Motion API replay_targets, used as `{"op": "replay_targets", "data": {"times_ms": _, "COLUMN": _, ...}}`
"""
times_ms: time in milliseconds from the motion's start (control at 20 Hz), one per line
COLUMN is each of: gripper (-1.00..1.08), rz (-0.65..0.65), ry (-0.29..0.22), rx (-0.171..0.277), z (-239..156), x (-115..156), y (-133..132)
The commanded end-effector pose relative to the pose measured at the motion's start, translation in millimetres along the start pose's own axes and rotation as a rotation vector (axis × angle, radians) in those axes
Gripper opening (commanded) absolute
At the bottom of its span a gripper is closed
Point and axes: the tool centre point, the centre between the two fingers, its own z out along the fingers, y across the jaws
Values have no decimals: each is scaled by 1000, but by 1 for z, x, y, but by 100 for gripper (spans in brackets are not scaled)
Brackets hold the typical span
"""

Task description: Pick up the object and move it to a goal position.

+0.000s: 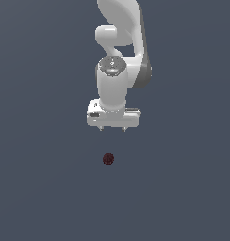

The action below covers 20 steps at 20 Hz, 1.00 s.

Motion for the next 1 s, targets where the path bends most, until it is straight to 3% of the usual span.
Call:
{"op": "replay_targets", "data": {"times_ms": 0, "gripper": 100, "rz": 0, "ry": 0, "rx": 0, "z": 0, "x": 0, "y": 0}}
{"op": "replay_targets", "data": {"times_ms": 400, "gripper": 100, "rz": -83, "ry": 35, "rx": -5, "z": -12, "x": 8, "y": -30}}
{"op": "replay_targets", "data": {"times_ms": 950, "gripper": 100, "rz": -55, "ry": 33, "rx": -2, "z": -7, "x": 13, "y": -27}}
